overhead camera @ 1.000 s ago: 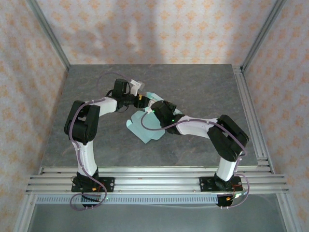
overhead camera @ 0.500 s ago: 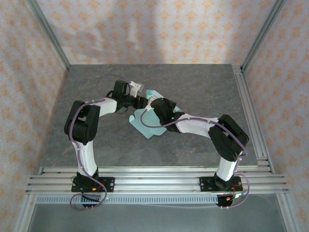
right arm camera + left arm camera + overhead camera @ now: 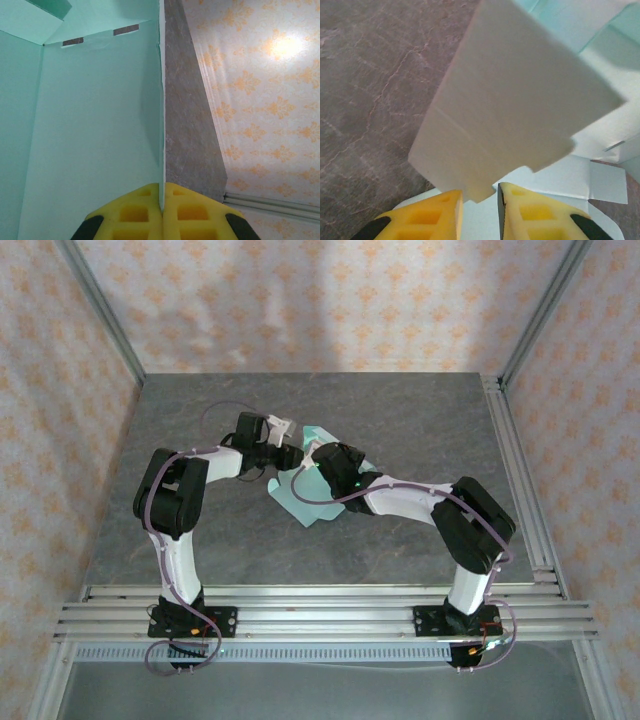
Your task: Fold the paper box
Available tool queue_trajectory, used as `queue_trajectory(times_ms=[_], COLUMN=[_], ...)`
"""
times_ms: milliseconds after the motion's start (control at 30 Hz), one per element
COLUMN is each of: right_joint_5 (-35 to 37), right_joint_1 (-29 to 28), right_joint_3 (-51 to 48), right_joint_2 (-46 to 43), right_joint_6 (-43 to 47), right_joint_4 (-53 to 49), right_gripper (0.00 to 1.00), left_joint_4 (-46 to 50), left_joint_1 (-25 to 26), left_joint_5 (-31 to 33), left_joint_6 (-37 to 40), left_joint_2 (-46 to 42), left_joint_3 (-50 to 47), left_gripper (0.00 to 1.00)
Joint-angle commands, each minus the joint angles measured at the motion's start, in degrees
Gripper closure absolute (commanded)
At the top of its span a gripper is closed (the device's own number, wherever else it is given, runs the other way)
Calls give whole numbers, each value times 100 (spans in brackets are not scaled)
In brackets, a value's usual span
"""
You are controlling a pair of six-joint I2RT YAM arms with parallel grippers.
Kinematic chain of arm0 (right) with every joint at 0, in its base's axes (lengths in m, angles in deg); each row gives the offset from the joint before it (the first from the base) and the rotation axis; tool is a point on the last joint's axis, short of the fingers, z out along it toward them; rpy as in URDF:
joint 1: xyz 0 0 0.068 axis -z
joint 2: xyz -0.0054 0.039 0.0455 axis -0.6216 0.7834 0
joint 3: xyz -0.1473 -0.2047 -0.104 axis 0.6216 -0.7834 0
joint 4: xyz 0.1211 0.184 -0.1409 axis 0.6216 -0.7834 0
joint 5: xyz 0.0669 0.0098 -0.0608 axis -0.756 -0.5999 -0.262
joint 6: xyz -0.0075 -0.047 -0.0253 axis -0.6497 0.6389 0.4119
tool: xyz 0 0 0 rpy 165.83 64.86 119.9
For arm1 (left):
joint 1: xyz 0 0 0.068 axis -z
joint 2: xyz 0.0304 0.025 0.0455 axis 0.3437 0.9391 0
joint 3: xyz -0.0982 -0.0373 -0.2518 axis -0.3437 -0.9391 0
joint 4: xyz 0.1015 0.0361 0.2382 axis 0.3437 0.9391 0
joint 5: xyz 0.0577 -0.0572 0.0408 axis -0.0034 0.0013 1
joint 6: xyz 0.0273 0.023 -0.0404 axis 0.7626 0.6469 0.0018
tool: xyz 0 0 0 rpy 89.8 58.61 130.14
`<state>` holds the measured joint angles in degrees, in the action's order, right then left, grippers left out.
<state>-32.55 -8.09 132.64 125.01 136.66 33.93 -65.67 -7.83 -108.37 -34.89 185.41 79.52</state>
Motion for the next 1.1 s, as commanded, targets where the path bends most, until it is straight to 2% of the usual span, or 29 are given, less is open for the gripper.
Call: queue_trajectory(times_ms=[0,67,267,533,700,867,1067], right_joint_5=[199,209,253,278,661,1007,1032], right_joint_1=[38,38,38,38,42,-14,-58], right_joint_3=[32,31,-15,27,126,109,26], right_joint_2=[-118,-138,-206,-163,38,206,299], right_joint_6=[-10,-30,-63,-160,-200,301,706], right_joint_4=[-170,-210,-242,-313,-69,507,952], right_gripper=[100,100,100,100,100,100,100], left_joint_4=[-275,-469,-707,-908,-957,-1111,-1359], left_joint_1=[-40,-39,-41,-16,29,160,205], left_joint_5=[437,642,724,641,720,789,887], left_joint_6=[-209,-362,-512,-492,-477,-547,-702], left_joint_2=[-217,-263,-315,-315,-611,-649,-634], left_joint_3=[-142,-222,-316,-469,-677,-890,-1075], left_gripper=[79,86,88,100,100,100,100])
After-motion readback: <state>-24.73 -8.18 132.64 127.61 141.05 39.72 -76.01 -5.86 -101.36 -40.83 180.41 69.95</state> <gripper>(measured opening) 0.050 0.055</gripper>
